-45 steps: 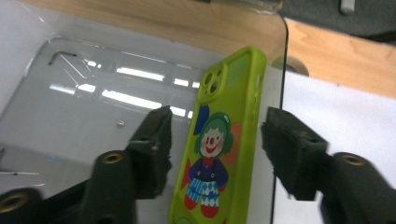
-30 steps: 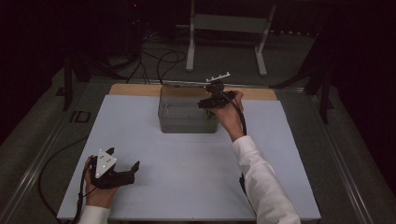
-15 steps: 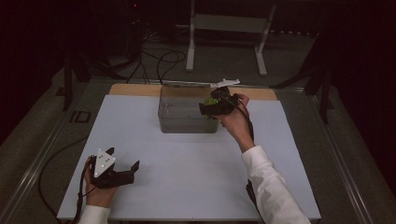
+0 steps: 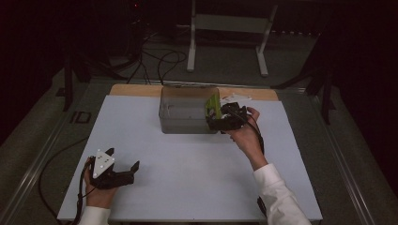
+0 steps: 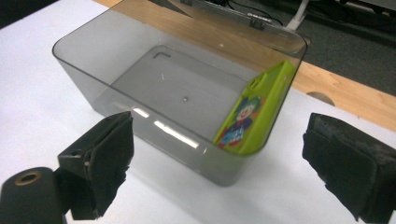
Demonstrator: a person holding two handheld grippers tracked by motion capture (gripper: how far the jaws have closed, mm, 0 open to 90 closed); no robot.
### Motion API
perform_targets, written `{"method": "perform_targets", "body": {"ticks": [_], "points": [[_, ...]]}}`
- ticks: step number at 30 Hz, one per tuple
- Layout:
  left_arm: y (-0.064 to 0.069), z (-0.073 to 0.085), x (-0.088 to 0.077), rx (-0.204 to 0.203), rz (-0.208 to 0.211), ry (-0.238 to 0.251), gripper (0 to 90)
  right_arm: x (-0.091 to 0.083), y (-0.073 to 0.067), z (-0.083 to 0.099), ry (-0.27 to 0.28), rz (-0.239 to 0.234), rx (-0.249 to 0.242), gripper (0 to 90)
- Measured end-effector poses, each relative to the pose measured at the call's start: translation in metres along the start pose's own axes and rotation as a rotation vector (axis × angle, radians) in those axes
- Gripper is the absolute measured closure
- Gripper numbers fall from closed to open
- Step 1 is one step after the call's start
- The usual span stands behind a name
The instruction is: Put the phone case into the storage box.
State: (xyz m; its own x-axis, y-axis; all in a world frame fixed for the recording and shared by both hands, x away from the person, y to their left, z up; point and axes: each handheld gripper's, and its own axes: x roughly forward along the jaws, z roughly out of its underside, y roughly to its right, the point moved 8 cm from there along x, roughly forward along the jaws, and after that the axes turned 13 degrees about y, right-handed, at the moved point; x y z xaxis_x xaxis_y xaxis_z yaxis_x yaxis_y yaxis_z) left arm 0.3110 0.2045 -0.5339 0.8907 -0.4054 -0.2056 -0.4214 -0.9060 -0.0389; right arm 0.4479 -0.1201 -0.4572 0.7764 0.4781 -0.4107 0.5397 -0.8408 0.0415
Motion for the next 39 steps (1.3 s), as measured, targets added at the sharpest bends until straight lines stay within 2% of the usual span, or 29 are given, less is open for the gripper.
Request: {"method": "perform_targets", "body": {"ticks": [4,6,12,16,17,20,23,24,27,29,32,34,36,39], "points": [[0.000,0.000,0.000,-0.001,0.000,0.002,0.0,-0.008,0.003,0.009,0.007,0.000,0.018,9.2],[0.000,0.000,0.000,-0.002,0.000,0.003,0.0,-0.018,0.005,0.017,0.049,-0.001,0.034,9.3],[-0.002,-0.001,-0.001,-0.009,-0.003,0.010,0.0,-0.037,0.013,0.040,0.108,0.014,0.005,9.3],[-0.004,-0.002,-0.002,-0.018,-0.007,0.017,0.0,-0.044,0.017,0.048,0.111,0.038,-0.004,9.6],[-0.004,-0.003,-0.002,-0.021,-0.007,0.020,0.0,-0.055,0.022,0.059,0.121,0.063,-0.014,9.7],[-0.006,-0.004,-0.003,-0.028,-0.005,0.024,0.0,-0.062,0.028,0.071,0.132,0.075,-0.027,9.9],[-0.007,-0.005,-0.003,-0.034,-0.003,0.033,0.0,-0.069,0.033,0.083,0.164,0.089,-0.016,11.7],[-0.007,-0.005,-0.003,-0.036,-0.002,0.035,0.0,-0.071,0.034,0.088,0.158,0.089,-0.017,11.7],[-0.009,-0.005,-0.004,-0.041,-0.003,0.036,0.0,-0.075,0.033,0.092,0.189,0.090,-0.024,11.6],[-0.009,-0.006,-0.004,-0.047,-0.002,0.047,0.0,-0.083,0.030,0.096,0.229,0.086,-0.013,11.7],[-0.010,-0.007,-0.005,-0.048,-0.002,0.050,0.0,-0.090,0.028,0.103,0.230,0.103,-0.006,11.6],[-0.010,-0.006,-0.004,-0.047,0.002,0.049,0.0,-0.095,0.024,0.105,0.262,0.092,0.003,12.7],[-0.009,-0.006,-0.004,-0.043,0.007,0.052,0.0,-0.099,0.021,0.111,0.256,0.091,0.018,12.7],[-0.008,-0.008,-0.004,-0.040,0.012,0.062,0.0,-0.105,0.017,0.117,0.277,0.081,0.026,12.6]]}}
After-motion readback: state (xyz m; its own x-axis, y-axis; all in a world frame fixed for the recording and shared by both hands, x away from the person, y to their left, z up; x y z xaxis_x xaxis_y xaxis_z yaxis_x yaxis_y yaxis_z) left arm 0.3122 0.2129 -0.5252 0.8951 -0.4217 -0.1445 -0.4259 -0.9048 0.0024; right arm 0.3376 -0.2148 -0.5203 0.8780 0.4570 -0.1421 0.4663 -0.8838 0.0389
